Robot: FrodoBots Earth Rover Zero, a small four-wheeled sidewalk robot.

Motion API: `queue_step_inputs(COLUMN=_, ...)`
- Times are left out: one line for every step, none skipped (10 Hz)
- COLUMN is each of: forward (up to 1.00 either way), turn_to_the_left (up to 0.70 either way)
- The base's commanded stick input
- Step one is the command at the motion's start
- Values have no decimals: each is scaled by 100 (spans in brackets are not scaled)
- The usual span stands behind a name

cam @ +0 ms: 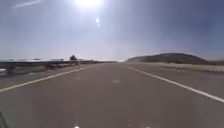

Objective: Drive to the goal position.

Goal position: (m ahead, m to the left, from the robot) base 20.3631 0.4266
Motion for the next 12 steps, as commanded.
queue_step_inputs(forward=100, turn_to_the_left=12)
queue_step_inputs(forward=100, turn_to_the_left=0)
queue_step_inputs(forward=100, turn_to_the_left=0)
queue_step_inputs(forward=100, turn_to_the_left=0)
queue_step_inputs(forward=100, turn_to_the_left=0)
queue_step_inputs(forward=100, turn_to_the_left=0)
queue_step_inputs(forward=100, turn_to_the_left=0)
queue_step_inputs(forward=100, turn_to_the_left=0)
queue_step_inputs(forward=100, turn_to_the_left=0)
queue_step_inputs(forward=100, turn_to_the_left=0)
queue_step_inputs(forward=100, turn_to_the_left=0)
queue_step_inputs(forward=100, turn_to_the_left=0)
